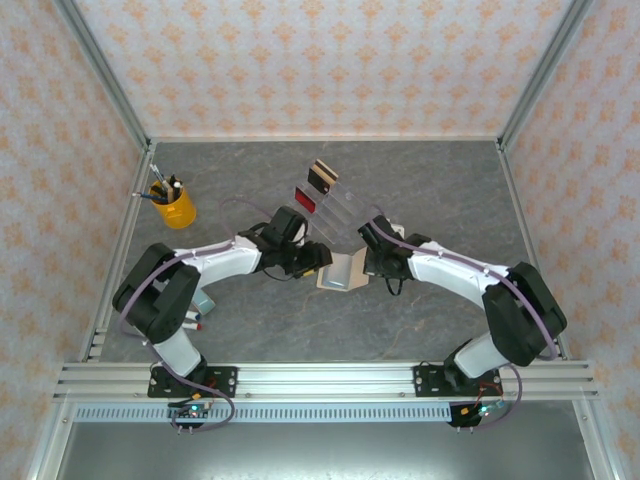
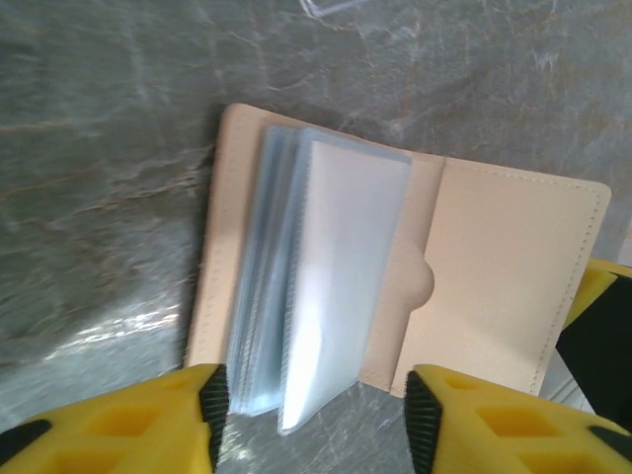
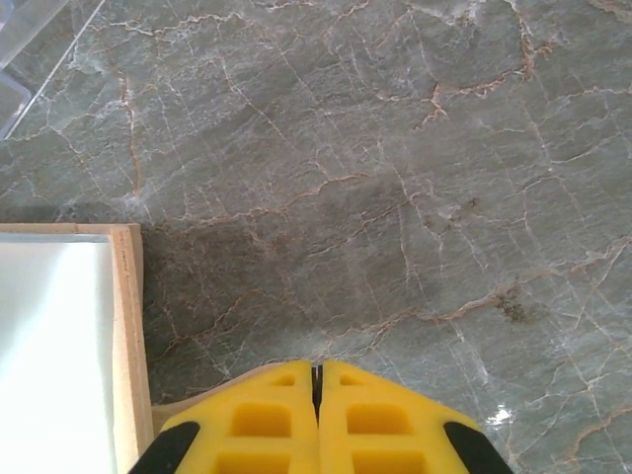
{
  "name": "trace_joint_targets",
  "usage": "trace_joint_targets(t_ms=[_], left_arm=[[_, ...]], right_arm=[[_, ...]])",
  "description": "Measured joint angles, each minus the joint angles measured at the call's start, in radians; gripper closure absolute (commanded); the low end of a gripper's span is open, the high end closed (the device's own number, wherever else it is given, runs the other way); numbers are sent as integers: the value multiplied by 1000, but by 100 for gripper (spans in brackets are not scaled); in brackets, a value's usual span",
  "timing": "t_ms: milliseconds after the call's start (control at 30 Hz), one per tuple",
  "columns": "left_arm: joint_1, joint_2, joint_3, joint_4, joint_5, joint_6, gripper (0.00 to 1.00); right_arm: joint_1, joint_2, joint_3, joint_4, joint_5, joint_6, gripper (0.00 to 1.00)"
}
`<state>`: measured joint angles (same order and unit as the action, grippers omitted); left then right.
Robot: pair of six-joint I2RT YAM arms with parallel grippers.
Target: Take the credit cards out of the card holder
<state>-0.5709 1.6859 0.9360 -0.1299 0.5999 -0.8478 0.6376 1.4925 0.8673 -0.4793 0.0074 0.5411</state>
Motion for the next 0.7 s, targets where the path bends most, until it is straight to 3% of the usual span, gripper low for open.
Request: trace_joint_targets(t_ms=[300, 700], left_arm=[[-12, 90, 67, -11, 25, 4, 58], [-19, 124, 106, -81, -8, 36, 54]], right_arm=[[0, 44, 0, 0, 4, 0, 94], [-4, 72, -6, 1, 0, 0, 94]])
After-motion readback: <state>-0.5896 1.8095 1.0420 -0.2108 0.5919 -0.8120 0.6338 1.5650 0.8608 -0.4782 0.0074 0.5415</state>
